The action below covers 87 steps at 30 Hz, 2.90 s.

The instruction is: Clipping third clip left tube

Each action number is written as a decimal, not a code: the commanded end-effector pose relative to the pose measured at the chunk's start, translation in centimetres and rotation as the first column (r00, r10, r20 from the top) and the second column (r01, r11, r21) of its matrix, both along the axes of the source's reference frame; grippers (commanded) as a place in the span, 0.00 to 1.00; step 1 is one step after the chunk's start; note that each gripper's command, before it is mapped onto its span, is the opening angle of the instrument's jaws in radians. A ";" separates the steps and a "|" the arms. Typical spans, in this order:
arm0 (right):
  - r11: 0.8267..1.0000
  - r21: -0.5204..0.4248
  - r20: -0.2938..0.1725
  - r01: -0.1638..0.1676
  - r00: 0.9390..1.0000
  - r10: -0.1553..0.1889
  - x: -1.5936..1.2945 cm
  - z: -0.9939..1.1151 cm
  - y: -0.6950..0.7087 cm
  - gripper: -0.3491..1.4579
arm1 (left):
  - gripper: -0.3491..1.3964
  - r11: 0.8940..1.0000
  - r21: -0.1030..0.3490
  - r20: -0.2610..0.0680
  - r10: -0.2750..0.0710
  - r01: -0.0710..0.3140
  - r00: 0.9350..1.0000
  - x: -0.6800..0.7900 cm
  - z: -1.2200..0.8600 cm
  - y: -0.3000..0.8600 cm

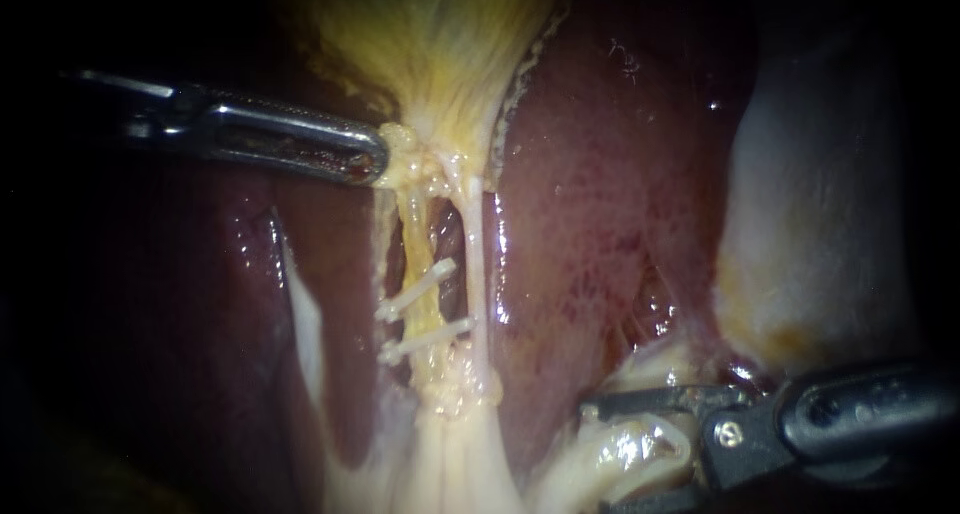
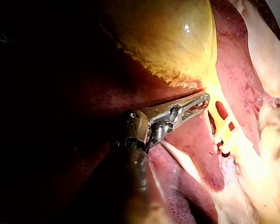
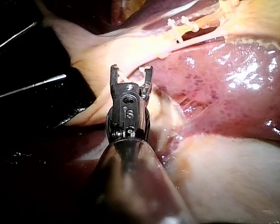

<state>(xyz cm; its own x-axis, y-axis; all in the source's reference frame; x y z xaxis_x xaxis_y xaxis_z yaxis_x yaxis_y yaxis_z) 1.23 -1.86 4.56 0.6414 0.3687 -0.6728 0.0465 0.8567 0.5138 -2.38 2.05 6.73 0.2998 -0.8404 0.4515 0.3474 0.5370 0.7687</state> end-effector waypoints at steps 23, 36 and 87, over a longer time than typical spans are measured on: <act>1.000 0.018 0.012 -0.014 1.000 0.014 0.00 0.03 0.03 0.46 | 0.00 1.000 0.007 -0.005 -0.011 0.011 1.000 0.39 -0.32 0.19; 1.000 0.023 0.015 -0.020 1.000 0.019 0.00 0.07 0.06 0.46 | 0.00 1.000 0.009 -0.020 -0.028 0.028 0.999 0.55 -0.51 0.29; 0.897 0.391 -0.065 -0.209 0.965 0.253 0.97 0.28 1.24 0.45 | 0.00 0.999 0.007 -0.022 -0.031 0.031 0.999 0.42 -0.52 0.19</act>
<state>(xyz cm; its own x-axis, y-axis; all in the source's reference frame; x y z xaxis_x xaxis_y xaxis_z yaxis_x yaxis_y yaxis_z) 2.23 -0.60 4.86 0.4278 0.7407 -0.5180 -0.0412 0.5884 0.8075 -1.96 2.23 6.21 0.2827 -0.8528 0.4391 0.3812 0.5200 0.7644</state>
